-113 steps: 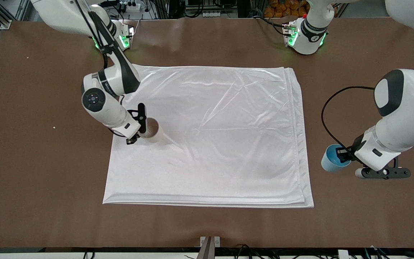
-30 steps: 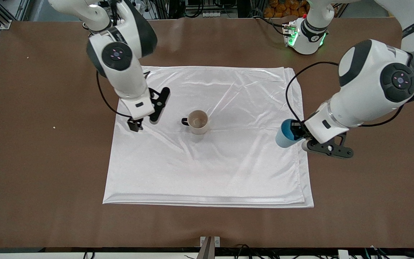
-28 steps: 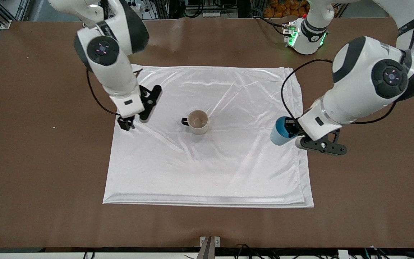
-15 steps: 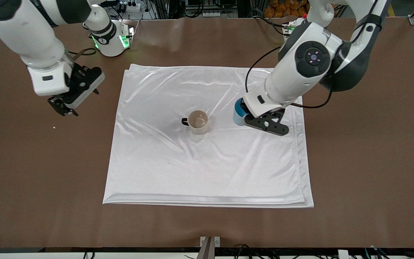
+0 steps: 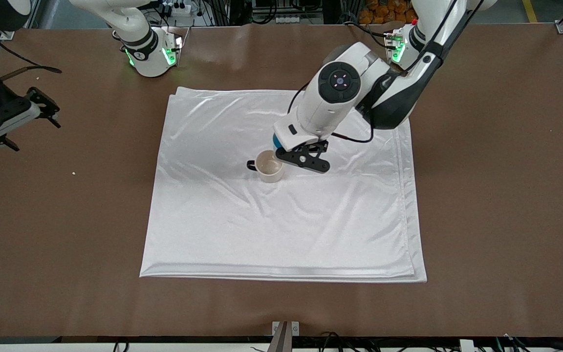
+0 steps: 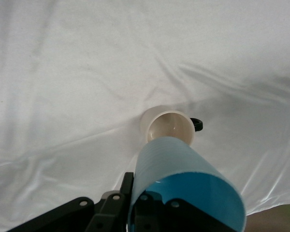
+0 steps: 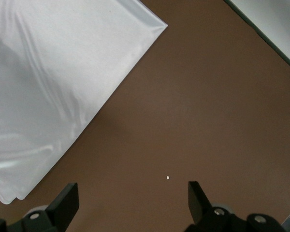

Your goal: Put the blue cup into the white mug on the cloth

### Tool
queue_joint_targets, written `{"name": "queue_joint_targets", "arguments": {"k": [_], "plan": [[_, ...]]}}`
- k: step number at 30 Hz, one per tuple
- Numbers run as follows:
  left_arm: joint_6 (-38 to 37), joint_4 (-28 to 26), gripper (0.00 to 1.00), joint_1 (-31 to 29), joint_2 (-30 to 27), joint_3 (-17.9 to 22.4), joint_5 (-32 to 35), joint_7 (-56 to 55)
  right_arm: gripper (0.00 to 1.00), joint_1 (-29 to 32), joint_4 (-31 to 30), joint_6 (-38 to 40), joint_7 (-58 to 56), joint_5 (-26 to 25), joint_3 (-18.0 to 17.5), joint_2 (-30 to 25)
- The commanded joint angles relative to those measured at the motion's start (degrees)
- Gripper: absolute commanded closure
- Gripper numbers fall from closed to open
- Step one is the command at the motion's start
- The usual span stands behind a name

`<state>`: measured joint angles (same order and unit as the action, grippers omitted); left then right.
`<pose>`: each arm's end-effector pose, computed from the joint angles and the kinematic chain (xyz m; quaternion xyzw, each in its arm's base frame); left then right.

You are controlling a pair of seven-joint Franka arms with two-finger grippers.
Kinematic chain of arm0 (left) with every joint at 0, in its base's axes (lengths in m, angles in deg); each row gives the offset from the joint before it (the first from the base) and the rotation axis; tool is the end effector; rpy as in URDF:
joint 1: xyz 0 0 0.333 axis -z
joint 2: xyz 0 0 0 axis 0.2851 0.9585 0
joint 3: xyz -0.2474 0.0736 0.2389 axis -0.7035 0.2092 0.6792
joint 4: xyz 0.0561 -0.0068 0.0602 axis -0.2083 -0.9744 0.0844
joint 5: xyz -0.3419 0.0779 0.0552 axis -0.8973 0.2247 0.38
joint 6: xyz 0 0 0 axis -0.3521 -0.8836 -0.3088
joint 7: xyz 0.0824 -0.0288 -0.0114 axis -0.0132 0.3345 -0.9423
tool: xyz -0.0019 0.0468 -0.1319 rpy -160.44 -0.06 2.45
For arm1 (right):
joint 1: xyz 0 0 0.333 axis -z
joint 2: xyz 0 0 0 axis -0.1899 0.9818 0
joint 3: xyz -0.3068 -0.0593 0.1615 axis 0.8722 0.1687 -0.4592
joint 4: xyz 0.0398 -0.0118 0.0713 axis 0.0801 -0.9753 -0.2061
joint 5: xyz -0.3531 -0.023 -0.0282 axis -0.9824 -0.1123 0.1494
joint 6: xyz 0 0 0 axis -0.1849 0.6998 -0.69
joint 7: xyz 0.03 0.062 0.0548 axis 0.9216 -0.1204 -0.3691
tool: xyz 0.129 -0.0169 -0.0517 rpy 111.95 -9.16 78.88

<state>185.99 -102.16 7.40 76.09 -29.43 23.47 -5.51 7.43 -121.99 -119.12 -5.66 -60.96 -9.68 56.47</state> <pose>0.5019 -0.4623 0.4411 0.9857 -0.1298 -0.0400 0.1002 0.4935 -0.0134 0.6003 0.9434 0.3280 0.0190 0.0456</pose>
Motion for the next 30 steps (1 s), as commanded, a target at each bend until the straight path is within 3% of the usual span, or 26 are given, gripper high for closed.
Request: {"name": "queue_joint_targets", "arguments": {"k": [1,9,30], "plan": [[4.38,0.66,1.0,2.58,2.94,0.51,1.96,-2.83,0.0,2.1,0.39,0.09,6.03,1.07,-0.48,0.66],[5.62,0.66,1.0,4.16,6.54,0.51,7.24,-4.86,0.0,2.11,1.53,0.53,16.14,1.07,-0.57,1.27],[10.02,0.75,1.0,7.06,11.47,1.65,7.41,-5.12,0.0,2.28,8.21,4.4,35.03,1.25,-0.66,3.65]]}}
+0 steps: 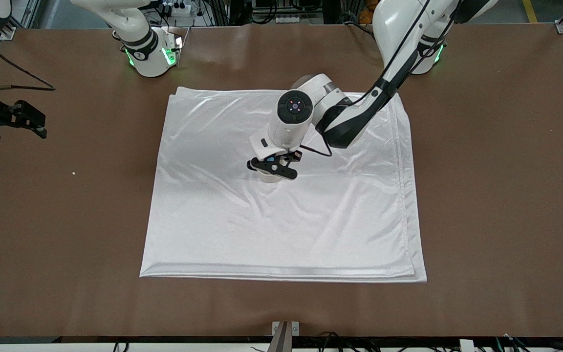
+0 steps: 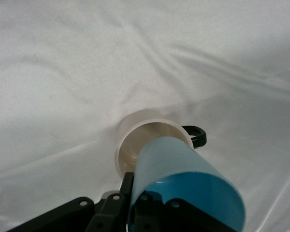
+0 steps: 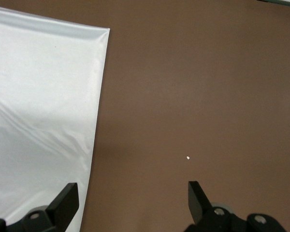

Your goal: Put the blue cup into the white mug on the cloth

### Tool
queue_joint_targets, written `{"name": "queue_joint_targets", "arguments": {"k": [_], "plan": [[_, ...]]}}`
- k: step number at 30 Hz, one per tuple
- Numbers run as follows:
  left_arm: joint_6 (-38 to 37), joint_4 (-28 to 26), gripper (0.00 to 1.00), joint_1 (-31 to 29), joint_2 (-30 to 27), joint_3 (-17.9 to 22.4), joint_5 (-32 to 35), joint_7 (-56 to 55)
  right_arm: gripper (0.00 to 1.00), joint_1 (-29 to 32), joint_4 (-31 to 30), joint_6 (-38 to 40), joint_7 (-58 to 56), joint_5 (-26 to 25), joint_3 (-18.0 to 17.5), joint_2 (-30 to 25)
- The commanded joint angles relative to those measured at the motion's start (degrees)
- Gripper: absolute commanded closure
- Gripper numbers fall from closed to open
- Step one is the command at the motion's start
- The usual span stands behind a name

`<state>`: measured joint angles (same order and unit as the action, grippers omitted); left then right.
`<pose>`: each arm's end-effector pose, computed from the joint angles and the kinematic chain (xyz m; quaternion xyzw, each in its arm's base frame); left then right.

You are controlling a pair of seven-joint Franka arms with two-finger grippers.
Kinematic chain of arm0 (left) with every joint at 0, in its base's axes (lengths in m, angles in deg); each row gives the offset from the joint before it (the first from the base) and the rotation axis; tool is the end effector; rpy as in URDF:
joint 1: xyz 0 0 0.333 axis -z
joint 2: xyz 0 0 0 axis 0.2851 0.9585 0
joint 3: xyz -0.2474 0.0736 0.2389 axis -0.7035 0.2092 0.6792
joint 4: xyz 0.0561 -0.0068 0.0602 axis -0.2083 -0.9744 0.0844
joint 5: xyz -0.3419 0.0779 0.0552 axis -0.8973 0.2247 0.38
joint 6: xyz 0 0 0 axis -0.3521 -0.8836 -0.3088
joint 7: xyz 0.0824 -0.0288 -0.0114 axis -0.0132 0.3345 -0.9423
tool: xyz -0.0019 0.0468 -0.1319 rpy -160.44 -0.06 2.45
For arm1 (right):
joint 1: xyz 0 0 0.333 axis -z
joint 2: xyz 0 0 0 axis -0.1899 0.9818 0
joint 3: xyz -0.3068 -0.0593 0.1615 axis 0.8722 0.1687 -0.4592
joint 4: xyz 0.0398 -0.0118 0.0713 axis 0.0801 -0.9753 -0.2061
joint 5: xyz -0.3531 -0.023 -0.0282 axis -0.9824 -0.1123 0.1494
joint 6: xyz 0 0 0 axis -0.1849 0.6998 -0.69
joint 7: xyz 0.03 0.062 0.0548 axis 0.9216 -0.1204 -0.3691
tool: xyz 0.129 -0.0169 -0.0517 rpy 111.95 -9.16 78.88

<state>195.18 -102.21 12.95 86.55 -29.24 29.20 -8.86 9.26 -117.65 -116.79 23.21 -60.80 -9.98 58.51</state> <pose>0.4874 -0.5213 0.3321 0.9842 -0.1518 -0.0408 0.0821 0.5037 -0.0263 0.6126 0.9965 0.0673 0.0290 0.0399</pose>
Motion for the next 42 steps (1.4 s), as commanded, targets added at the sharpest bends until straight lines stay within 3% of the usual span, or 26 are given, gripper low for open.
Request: {"name": "queue_joint_targets", "arguments": {"k": [1,6,11,24,25,26,27,42], "plan": [[0.82,0.8,1.0,2.03,1.19,1.81,1.86,-1.77,0.0,0.54,4.04,2.06,6.78,1.09,-0.27,1.6],[1.44,0.8,1.0,4.14,1.63,4.53,2.39,-1.42,0.0,0.63,5.36,2.5,9.24,1.52,-0.27,1.69],[3.72,0.89,1.0,5.03,2.6,5.59,2.48,-1.77,0.0,2.74,6.42,2.41,12.41,6.44,-0.1,1.95],[4.69,0.8,1.0,6.08,2.86,5.77,2.66,-2.56,0.0,3.79,6.51,2.5,12.77,5.66,-0.1,2.83],[4.69,0.8,0.84,6.08,2.86,5.77,2.74,-2.47,0.0,4.06,6.42,2.5,12.77,5.66,-0.1,2.83],[4.69,0.8,0.46,6.08,2.86,5.85,2.92,-2.3,0.0,4.23,6.51,2.5,12.68,5.66,-0.1,2.83],[4.69,0.8,0.0,6.17,2.86,5.94,2.92,-2.12,0.0,4.32,6.51,2.5,12.68,5.66,-0.1,2.92],[4.6,0.89,0.0,5.73,1.63,6.21,2.92,-2.39,0.0,4.5,6.51,2.15,12.85,5.57,-0.36,3.62]]}}
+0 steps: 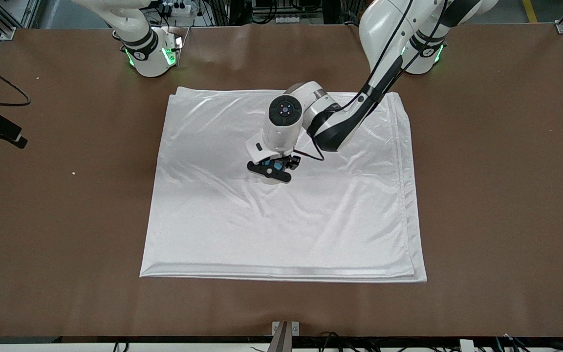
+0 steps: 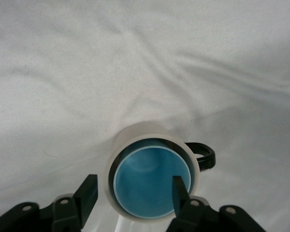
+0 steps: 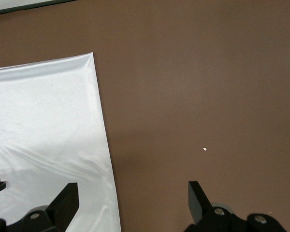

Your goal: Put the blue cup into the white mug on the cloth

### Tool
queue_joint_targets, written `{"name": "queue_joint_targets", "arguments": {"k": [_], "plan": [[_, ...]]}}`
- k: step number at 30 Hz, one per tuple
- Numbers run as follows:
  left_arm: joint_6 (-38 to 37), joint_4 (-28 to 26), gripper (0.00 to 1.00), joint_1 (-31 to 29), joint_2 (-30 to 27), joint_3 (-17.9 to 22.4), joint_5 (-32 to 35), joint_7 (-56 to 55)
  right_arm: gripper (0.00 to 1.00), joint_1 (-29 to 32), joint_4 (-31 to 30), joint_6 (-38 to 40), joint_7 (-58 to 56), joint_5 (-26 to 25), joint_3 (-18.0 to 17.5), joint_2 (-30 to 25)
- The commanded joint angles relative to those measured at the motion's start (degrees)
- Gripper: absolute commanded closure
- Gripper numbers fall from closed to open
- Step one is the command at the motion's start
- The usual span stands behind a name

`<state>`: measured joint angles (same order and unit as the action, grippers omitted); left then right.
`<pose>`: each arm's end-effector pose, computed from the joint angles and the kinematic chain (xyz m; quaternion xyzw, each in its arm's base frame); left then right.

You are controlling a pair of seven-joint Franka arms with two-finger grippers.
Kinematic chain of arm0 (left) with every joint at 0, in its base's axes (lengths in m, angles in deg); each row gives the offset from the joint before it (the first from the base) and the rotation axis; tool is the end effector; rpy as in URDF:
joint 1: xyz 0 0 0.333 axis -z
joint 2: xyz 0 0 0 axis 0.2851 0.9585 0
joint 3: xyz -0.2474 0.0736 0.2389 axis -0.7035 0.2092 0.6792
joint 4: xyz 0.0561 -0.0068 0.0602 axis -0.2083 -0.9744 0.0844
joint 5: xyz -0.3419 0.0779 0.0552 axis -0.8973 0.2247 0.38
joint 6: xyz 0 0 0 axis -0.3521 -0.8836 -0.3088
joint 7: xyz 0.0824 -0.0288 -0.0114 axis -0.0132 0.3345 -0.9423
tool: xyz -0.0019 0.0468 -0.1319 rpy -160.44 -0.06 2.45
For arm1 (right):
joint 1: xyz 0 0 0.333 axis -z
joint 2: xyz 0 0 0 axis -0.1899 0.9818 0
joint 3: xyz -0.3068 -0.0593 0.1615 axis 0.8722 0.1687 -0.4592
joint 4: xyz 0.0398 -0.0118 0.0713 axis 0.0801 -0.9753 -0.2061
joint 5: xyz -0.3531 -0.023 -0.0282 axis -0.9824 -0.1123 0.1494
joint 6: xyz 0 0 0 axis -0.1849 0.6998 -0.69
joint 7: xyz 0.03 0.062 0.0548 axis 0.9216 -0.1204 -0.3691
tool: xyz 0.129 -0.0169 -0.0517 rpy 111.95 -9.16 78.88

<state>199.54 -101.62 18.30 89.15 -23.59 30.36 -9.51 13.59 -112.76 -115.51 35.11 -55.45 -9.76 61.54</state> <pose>0.4884 -0.5365 0.2999 0.9856 -0.1557 -0.0114 0.0652 0.5193 -0.0557 0.6212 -0.9960 0.0808 -0.0379 0.0067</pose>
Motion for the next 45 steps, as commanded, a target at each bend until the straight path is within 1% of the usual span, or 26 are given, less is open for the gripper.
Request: {"name": "queue_joint_targets", "arguments": {"k": [1,7,11,16,23,28,34,41,45], "plan": [[0.24,0.3,0.0,0.29,-1.32,0.55,1.75,-1.73,0.0,0.08,1.62,0.78,0.96,0.22,-0.58,0.6],[-0.19,0.3,0.0,-0.23,-3.96,1.16,1.75,-1.82,0.0,-1.5,1.53,0.87,1.05,0.22,-0.23,0.33],[-1.16,0.3,0.0,-0.5,-6.42,2.13,1.31,-2.0,0.0,-1.59,1.36,0.78,1.05,0.22,0.83,0.42],[-1.95,0.21,0.0,-3.04,-9.14,2.04,1.23,-1.91,0.0,-2.82,1.01,0.78,1.05,0.22,2.41,0.42],[-4.41,0.3,0.0,-5.5,-12.84,2.13,1.23,-1.91,0.0,-2.47,1.09,0.6,1.05,0.22,2.5,0.51],[-5.38,0.21,0.0,-8.93,-15.65,2.13,1.23,-1.91,0.0,-2.56,1.09,0.69,1.05,0.22,2.5,0.51],[-5.73,0.21,0.0,-14.73,-18.64,1.95,1.31,-1.47,0.0,-2.64,1.09,0.52,1.05,0.22,2.41,0.51],[-8.81,0.3,0.0,-17.28,-20.93,2.13,1.84,-1.47,0.0,-3.08,1.27,-0.88,1.05,0.13,2.15,0.6],[-9.33,0.21,0.0,-20.62,-22.07,2.13,1.93,-1.47,0.0,-3.96,1.45,-1.33,0.87,0.13,2.15,0.6]]}}
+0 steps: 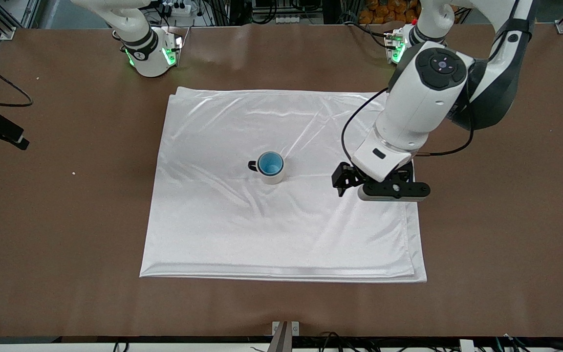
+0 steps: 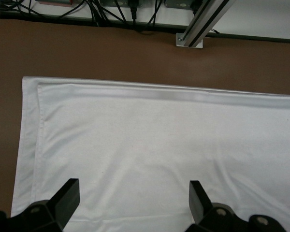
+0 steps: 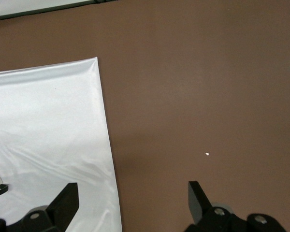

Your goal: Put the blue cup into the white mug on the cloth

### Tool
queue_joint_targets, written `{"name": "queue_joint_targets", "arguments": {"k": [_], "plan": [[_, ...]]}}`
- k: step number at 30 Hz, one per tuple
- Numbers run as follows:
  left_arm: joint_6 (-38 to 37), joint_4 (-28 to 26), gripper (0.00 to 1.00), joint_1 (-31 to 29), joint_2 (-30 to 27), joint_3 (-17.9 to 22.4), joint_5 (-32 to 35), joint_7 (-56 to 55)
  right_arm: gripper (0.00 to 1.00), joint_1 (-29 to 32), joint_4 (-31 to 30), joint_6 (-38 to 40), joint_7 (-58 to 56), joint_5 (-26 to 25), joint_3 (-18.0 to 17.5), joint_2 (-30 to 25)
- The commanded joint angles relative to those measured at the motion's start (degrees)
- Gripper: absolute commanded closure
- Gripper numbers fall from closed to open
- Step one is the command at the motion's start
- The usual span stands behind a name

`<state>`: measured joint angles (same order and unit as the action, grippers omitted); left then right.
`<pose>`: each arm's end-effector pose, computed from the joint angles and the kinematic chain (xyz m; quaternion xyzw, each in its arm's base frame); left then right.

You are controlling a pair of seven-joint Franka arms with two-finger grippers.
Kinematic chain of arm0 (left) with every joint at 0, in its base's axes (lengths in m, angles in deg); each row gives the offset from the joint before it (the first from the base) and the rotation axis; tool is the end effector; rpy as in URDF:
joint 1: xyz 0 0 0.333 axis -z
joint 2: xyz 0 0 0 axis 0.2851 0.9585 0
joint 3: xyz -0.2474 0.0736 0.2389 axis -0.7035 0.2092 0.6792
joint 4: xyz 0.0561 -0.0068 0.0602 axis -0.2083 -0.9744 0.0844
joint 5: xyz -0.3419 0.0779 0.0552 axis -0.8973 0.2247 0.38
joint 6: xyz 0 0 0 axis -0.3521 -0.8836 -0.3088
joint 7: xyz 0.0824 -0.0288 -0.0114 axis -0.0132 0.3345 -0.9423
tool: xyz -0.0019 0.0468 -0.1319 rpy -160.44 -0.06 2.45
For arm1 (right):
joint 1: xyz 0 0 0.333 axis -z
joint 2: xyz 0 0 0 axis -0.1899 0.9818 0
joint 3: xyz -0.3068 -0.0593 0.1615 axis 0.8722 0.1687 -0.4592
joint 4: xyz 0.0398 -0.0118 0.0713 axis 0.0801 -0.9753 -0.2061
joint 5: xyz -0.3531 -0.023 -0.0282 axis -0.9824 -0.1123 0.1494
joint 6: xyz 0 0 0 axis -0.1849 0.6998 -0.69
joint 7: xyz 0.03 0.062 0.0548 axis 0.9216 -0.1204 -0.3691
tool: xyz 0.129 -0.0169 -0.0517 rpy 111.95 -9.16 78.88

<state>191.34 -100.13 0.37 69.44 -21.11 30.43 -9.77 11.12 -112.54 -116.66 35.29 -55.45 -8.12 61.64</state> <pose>0.6037 -0.3225 0.5320 0.9903 0.0103 0.1182 0.0727 0.5235 -0.0486 0.6240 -0.9959 0.0752 -0.0489 0.0070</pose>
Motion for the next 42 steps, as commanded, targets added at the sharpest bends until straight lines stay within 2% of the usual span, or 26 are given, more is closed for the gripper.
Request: {"name": "queue_joint_targets", "arguments": {"k": [1,13,18,33,42], "plan": [[-1.49,-1.28,0.0,-3.3,-2.44,-0.35,1.77,-1.22,0.0,-1.93,1.23,-0.09,0.78,0.13,0.51,0.5],[-6.41,-1.19,0.0,-12.18,-5.08,-0.26,1.95,-1.13,0.0,-4.13,0.88,-1.67,1.83,0.83,0.33,0.59],[-7.55,-1.28,0.0,-16.23,-6.13,-0.52,1.77,2.81,0.0,-4.3,0.96,-1.93,1.83,0.83,0.33,0.67],[-13.18,-1.46,0.0,-19.83,-8.33,-0.7,1.42,7.21,0.0,-4.39,1.14,-2.28,1.92,1.19,0.33,0.76],[-18.19,-1.98,0.0,-20.1,-9.65,-0.52,1.16,10.82,0.0,-4.3,1.32,-3.6,1.83,1.63,0.42,1.11]]}}
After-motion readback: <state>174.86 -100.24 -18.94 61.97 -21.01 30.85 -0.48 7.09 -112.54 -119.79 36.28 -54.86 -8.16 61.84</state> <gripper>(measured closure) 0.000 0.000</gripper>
